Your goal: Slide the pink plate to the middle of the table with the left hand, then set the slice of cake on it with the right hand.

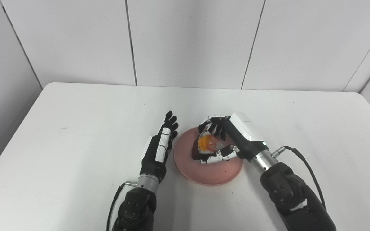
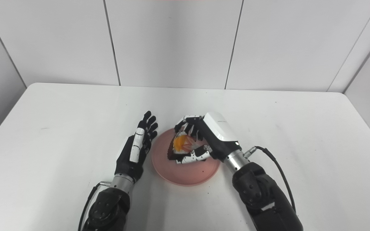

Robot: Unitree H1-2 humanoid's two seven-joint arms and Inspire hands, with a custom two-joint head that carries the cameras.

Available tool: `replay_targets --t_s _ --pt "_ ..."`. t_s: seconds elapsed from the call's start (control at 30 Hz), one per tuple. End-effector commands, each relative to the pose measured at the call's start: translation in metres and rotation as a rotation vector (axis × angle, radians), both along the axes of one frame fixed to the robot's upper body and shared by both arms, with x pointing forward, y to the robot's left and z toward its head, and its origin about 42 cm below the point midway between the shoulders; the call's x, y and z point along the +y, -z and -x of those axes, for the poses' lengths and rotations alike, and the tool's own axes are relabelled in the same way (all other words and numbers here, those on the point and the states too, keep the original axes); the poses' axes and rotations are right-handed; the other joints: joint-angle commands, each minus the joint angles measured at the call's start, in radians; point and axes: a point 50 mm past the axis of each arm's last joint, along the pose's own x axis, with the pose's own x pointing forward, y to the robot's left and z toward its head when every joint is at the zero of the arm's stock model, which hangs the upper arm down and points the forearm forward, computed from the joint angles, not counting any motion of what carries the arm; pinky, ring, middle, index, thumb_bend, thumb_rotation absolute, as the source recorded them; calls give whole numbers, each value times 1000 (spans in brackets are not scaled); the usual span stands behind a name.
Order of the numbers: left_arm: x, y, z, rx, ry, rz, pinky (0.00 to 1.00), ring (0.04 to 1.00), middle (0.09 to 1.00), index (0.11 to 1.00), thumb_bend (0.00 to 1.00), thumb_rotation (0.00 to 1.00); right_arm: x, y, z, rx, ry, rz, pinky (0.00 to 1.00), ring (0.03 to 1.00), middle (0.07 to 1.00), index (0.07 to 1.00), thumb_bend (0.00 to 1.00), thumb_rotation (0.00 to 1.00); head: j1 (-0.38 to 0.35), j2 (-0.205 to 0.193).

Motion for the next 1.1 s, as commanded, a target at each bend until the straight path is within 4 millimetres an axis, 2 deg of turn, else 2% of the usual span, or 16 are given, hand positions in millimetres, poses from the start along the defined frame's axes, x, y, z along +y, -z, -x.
replay_targets --t_s 0.0,0.17,0.3,0.37,0.4,0.43,0.47,0.5,0.53,0.57,0.6,0.73,0.83,1.07 --pt "5 14 10 37 0 -4 988 981 1000 1000 640 1000 4 -18 -8 -84 -32 14 272 338 404 522 519 0 -2 2" --pt "7 12 10 54 7 -2 1000 986 1000 1000 644 1000 5 -7 -10 -88 -38 27 333 396 427 534 519 0 -11 4" --pt "8 12 10 58 21 -10 1000 997 1000 1000 657 1000 3 0 -8 -81 -45 53 445 530 485 504 522 0 -18 6" --pt "9 12 9 51 25 -16 999 1000 1000 1000 662 1000 2 2 -6 -75 -51 57 515 616 663 717 611 141 -21 8" --pt "9 12 9 49 23 -21 997 999 1000 1000 663 1000 1 3 -5 -72 -54 57 541 645 703 757 625 186 -22 9" --pt "10 12 9 48 22 -25 995 997 1000 1000 665 1000 0 3 -4 -66 -55 59 576 684 740 784 631 245 -23 10" --pt "10 12 9 48 20 -27 994 994 1000 1000 673 1000 -1 3 -2 -56 -56 61 636 751 797 825 636 355 -24 11" --pt "10 12 9 47 17 -29 994 993 1000 1000 674 1000 -2 2 -1 -46 -59 64 644 760 804 830 637 369 -25 11" --pt "10 11 9 47 15 -28 991 989 1000 1000 672 1000 -3 1 1 -39 -63 66 678 792 833 852 647 440 -27 11" --pt "11 11 9 49 17 -21 996 988 1000 1000 649 1000 -5 0 2 -33 -67 74 763 856 889 901 690 583 -27 11" --pt "11 10 9 54 18 -13 997 989 1000 1000 649 1000 -6 -1 4 -27 -72 84 769 860 893 905 691 593 -29 12" --pt "12 10 10 64 27 1 1000 997 1000 1000 649 1000 -10 -5 10 -1 -81 105 963 988 991 960 779 827 -32 16" --pt "13 11 10 62 18 3 1000 993 1000 1000 648 1000 -12 -6 12 10 -85 98 997 1000 1000 967 864 933 -36 17" --pt "18 8 11 55 25 7 1000 1000 1000 1000 665 1000 -17 -5 18 -20 -73 97 1000 1000 1000 958 892 951 -37 19"
